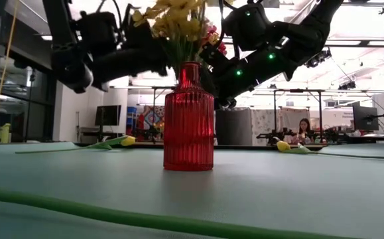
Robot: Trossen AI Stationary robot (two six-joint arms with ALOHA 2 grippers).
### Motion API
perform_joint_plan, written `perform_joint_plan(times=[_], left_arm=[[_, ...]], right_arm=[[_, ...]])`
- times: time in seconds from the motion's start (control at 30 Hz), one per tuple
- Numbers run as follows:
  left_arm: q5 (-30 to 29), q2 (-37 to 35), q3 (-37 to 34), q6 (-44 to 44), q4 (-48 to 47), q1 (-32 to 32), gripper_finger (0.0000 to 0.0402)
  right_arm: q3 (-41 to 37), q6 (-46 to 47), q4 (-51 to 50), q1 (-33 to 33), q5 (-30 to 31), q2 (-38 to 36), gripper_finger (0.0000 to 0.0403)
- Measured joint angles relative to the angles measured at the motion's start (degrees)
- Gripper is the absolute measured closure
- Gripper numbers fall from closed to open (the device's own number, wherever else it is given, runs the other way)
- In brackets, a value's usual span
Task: Sort flowers into vase by color
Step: Put the yellow flowers into the yellow vase
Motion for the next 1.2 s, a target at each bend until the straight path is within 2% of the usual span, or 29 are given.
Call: perform_joint_plan(times=[0.07,0.33,0.63,1.2], left_arm=[[-1.7,1.6,0.4,-0.3,0.0,0.0,0.0401],[-1.8,3.8,1.8,-0.8,0.1,0.0,0.0401],[-5.3,4.0,-2.8,-0.9,0.1,0.9,0.0401],[-6.0,4.0,-6.9,-4.5,-0.2,-0.5,0.0393]], right_arm=[[0.0,-0.1,0.0,0.0,0.0,0.0,0.0211],[-0.1,-0.1,0.0,0.0,0.1,0.0,0.0211],[-0.1,-0.1,0.0,0.0,0.0,0.0,0.0211],[-0.1,-0.2,-0.3,0.0,-0.5,0.1,0.0211]])
